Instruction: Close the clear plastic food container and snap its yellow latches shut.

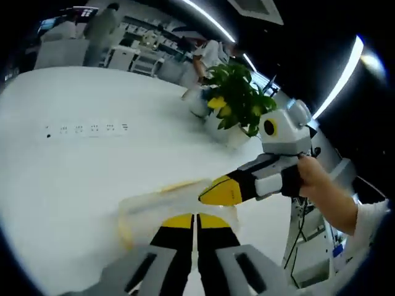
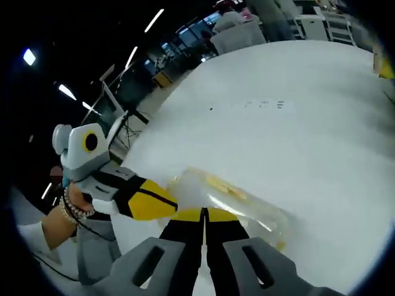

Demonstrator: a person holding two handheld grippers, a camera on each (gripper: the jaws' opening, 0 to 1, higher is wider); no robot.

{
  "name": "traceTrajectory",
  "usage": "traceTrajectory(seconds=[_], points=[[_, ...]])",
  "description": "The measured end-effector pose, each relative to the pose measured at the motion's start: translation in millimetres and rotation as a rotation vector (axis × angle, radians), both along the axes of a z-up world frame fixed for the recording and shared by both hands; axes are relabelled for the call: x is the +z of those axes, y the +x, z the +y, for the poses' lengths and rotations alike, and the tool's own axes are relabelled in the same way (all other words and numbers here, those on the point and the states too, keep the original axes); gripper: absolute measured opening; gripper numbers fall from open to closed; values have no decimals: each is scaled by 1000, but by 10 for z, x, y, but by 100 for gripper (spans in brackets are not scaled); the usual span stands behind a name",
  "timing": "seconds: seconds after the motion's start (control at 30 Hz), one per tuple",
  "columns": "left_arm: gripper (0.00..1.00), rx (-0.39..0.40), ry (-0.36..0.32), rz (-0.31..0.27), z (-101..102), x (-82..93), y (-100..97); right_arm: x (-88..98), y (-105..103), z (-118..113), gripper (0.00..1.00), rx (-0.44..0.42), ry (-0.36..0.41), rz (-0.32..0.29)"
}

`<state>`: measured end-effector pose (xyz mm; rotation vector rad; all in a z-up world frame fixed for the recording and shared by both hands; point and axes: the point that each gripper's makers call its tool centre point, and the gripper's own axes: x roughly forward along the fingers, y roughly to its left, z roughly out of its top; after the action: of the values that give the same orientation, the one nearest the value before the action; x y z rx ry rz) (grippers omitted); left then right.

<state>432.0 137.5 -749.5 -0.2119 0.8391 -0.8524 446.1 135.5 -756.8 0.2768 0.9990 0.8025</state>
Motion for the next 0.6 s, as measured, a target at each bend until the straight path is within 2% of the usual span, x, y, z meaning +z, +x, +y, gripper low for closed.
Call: traceTrajectory(seconds=[0.03,0.1,0.23,0.3,0.4,0.53,0.6], points=[[0,-1,-17,-1,-50,-6,-2,-11,8,8,0,13,-16,-9],[0,-15,-46,54,-116,-40,-81,-28,24,9,0,30,-28,-13],[0,-30,-38,58,-110,-113,-159,-31,204,-87,0,-1,-24,-14],[0,-14,-72,112,-105,-125,-230,-41,334,-132,0,-11,-31,-18],[0,-16,-104,115,-100,-112,-274,-45,387,-139,0,-23,-30,-20],[0,-34,-81,131,-73,-179,-388,-50,461,-125,0,-35,-16,-17],[0,-39,-87,112,-66,-153,-397,-62,476,-117,0,-40,-16,-15]])
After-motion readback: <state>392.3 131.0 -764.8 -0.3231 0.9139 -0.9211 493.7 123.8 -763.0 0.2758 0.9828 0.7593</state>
